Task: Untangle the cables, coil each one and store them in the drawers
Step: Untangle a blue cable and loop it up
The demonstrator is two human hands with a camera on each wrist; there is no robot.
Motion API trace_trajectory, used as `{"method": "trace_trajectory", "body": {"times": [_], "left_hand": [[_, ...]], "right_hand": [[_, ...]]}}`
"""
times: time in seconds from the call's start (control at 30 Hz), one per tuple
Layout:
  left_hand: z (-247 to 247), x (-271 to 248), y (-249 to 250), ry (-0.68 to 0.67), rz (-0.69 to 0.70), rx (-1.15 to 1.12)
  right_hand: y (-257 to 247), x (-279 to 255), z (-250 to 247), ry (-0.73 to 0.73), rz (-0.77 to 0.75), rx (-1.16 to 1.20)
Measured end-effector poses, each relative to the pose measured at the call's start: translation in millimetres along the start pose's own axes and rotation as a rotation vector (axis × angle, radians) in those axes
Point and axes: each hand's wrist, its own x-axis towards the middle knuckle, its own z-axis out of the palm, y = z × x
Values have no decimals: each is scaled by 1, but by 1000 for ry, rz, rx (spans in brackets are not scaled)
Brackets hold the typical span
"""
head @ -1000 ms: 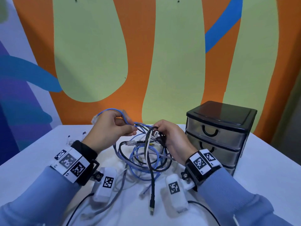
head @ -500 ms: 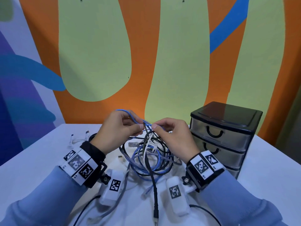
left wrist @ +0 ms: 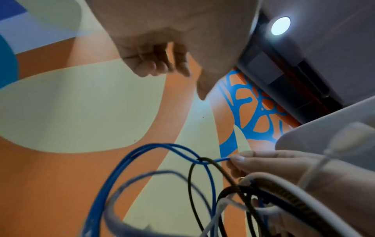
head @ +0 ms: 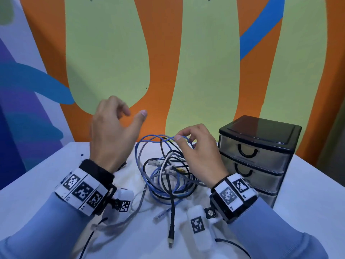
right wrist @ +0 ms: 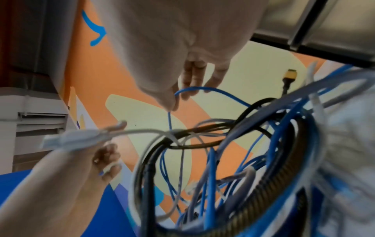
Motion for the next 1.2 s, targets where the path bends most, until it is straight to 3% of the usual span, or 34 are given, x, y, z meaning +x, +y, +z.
{"method": "trace_trajectory", "body": {"times": [0.03,0.1,0.17,0.27,0.43,0.5,0.67,0.87,0.97,1.03,1.1,1.2], "left_hand": [[0,-3,6,-68,102,-43],[6,-8,12,-335,240,-71],[11,-14,15,-543,213,-96],[12,-14,4,-632,137,-72],[9,-6,-15,-782,3,180],[8,-6,-22,-836,-49,214],[2,-1,-17,-746,-228,-261],[-3,9,0,-435,-424,-863],[-12,19,-2,-226,-523,-1052],[-17,24,-11,-62,-556,-1004],[-18,29,-23,39,-537,-755],[-18,28,-40,-38,-397,-261]], "right_hand": [[0,0,3,-11,-1,76],[-2,-1,8,-95,21,243],[-1,-3,9,-161,38,292],[0,-3,7,-139,64,273],[-7,3,2,183,124,486],[-10,5,-2,232,149,606],[-13,2,1,148,167,569],[-12,0,-1,-107,145,541],[-2,1,-1,-281,169,353],[8,1,-2,-301,181,145],[17,3,-3,-296,227,29],[21,4,-5,-247,242,101]]}}
